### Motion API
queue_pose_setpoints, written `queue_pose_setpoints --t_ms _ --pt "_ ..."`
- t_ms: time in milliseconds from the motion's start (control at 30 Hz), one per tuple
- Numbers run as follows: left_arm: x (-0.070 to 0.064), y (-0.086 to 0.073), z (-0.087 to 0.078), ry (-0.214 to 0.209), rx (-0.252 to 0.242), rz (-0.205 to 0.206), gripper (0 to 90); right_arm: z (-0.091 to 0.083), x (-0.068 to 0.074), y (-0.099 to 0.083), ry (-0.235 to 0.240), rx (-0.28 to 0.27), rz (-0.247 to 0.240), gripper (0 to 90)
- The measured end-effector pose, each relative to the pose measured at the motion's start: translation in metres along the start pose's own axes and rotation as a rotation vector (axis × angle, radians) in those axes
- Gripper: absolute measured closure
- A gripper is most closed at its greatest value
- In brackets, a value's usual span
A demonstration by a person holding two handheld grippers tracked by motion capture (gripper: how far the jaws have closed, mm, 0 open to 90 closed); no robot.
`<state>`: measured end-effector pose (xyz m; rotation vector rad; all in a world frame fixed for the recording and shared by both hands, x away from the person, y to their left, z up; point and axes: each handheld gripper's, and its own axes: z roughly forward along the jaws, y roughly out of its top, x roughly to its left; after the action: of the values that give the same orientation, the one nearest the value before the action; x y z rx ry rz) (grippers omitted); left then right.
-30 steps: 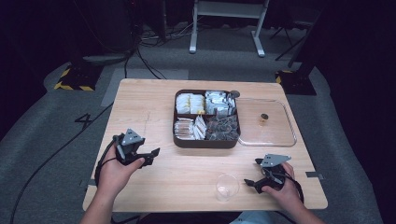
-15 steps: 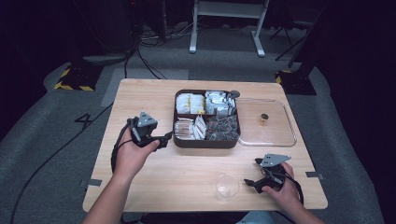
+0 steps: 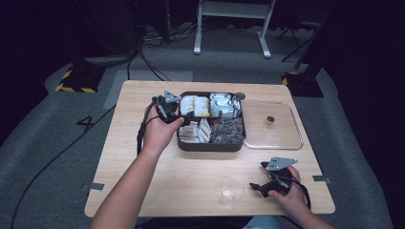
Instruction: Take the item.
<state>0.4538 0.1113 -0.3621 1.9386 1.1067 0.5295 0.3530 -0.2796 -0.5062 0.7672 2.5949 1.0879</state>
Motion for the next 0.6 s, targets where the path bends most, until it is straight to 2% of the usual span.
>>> queue_pose_setpoints --t_ms 200,300,400,500,600 --pt "-0.001 0.012 0.026 0.013 0.006 0.015 32.1 0.000 0.000 0.000 0.000 0.000 0.000 1.7" --pt "0.000 0.016 0.039 0.008 0.006 -0.018 32.1 0.000 0.000 0.000 0.000 0.000 0.000 1.7" --pt "0.004 0.018 0.055 0.011 0.014 -0.015 33.0 0.000 0.000 0.000 0.000 0.000 0.001 1.7" --pt "0.009 0.018 0.071 0.018 0.038 -0.040 33.0 0.000 0.000 0.000 0.000 -0.001 0.004 1.7" --pt "0.013 0.015 0.086 0.019 0.041 -0.064 33.1 0.000 0.000 0.000 0.000 -0.002 0.006 1.7"
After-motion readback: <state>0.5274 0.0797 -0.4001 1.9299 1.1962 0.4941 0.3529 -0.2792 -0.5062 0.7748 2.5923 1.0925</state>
